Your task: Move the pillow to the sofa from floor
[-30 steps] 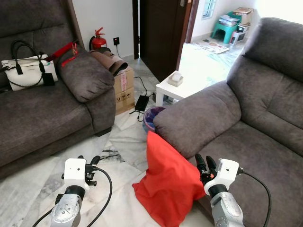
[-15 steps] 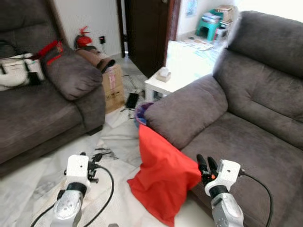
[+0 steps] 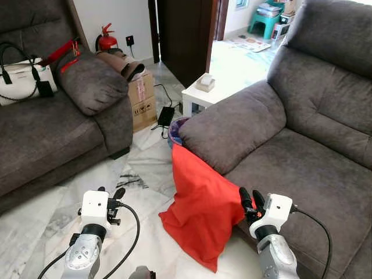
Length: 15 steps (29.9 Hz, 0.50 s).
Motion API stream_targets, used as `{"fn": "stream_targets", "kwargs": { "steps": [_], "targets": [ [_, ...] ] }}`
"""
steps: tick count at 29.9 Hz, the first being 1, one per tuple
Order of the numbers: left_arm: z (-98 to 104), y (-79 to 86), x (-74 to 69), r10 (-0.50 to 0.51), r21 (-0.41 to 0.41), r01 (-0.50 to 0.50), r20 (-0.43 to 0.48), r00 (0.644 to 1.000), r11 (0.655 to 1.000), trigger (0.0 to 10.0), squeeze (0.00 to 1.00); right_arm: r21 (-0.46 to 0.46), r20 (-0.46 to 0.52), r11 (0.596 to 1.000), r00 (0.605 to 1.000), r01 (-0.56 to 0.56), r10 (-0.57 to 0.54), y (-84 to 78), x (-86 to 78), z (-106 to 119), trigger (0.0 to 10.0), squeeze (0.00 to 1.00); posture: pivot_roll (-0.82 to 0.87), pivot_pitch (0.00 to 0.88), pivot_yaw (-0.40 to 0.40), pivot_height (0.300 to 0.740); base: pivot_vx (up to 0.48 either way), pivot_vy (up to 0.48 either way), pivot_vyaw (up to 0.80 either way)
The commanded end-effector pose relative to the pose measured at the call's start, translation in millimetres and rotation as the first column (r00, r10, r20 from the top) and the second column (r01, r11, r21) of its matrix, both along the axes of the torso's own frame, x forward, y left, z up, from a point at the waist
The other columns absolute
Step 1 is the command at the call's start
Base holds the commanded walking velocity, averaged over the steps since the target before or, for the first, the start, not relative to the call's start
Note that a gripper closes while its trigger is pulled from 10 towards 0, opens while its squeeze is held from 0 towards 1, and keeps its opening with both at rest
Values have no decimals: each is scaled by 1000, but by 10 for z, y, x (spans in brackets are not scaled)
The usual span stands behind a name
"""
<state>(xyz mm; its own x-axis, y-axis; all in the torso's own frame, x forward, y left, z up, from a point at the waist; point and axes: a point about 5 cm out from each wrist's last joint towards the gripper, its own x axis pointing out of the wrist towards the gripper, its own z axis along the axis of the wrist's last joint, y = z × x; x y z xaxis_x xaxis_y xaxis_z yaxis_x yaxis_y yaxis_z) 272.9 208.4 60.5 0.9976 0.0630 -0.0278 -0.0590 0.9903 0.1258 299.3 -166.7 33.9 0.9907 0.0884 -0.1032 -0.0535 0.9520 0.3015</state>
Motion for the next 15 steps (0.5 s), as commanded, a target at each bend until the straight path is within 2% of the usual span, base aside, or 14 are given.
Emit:
{"fn": "stream_targets", "kwargs": {
  "steps": [1, 15],
  "targets": [
    [-31, 3, -28, -10, 22, 11, -18, 1000, 1000, 10000, 0, 7, -5, 1000, 1000, -3, 4, 21, -10, -19, 10000, 0, 30, 114, 20, 660, 0, 0, 0],
    [-46, -22, -49, -15, 12, 16, -21, 1000, 1000, 10000, 0, 0, -8, 1000, 1000, -15, 15, 46, -10, -27, 10000, 0, 34, 117, 24, 660, 0, 0, 0]
  ]
}}
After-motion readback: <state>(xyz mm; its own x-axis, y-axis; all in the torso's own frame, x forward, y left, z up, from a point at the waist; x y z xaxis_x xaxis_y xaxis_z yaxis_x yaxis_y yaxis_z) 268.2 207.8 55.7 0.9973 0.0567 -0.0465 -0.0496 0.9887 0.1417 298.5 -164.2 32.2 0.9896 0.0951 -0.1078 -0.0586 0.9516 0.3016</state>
